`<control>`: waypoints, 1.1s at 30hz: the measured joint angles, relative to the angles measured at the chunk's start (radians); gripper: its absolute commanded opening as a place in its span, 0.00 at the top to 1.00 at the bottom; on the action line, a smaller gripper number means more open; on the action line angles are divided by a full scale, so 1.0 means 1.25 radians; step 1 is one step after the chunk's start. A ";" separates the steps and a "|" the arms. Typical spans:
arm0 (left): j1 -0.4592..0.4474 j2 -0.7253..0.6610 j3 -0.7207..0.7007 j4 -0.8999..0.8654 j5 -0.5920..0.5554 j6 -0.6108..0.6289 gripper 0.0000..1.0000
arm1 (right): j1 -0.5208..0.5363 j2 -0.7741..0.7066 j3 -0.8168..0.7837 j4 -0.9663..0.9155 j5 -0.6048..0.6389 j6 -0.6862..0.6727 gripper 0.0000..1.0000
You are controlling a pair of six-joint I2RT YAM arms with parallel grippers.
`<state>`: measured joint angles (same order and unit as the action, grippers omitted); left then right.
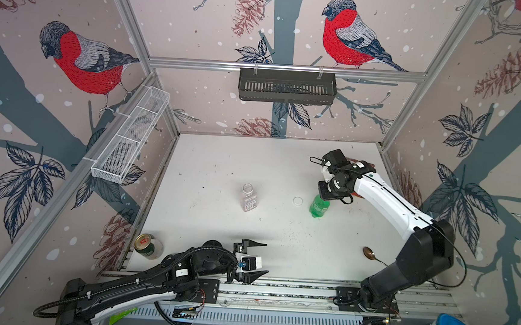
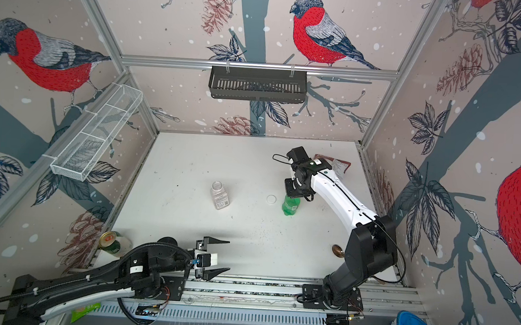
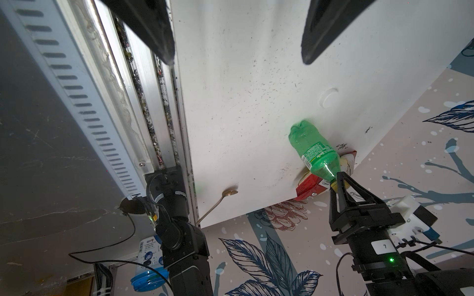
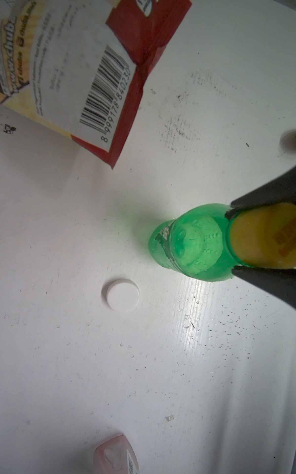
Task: Screw on the bottle caps
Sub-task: Place the plastic bottle at the center of the table, then pick up the plastic bottle from the center of the table.
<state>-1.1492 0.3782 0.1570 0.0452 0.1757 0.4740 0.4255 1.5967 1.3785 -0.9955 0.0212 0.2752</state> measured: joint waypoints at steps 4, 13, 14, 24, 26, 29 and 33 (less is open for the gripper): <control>0.000 0.000 0.000 0.000 0.000 0.000 0.21 | 0.002 0.001 -0.002 -0.013 -0.002 0.000 0.54; 0.000 -0.001 0.000 0.000 0.000 0.000 0.21 | 0.006 -0.004 -0.002 -0.027 -0.002 -0.005 0.37; 0.000 -0.001 0.000 0.000 0.000 0.000 0.21 | 0.006 -0.007 0.000 -0.028 -0.002 -0.005 0.35; 0.000 -0.005 0.000 0.000 0.000 0.000 0.21 | 0.007 -0.037 0.027 -0.035 -0.002 -0.005 0.31; 0.000 -0.005 0.000 0.000 0.000 0.000 0.21 | 0.009 -0.051 0.035 -0.041 -0.002 -0.005 0.31; 0.000 -0.005 0.000 -0.001 0.000 0.000 0.21 | 0.018 -0.080 0.053 -0.057 -0.001 -0.005 0.31; 0.000 -0.006 0.000 -0.001 0.000 0.000 0.21 | 0.033 -0.142 0.083 -0.066 -0.019 -0.005 0.31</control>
<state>-1.1492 0.3702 0.1566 0.0444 0.1757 0.4736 0.4671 1.4189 1.4818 -1.0779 -0.0021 0.2684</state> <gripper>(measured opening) 0.793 0.687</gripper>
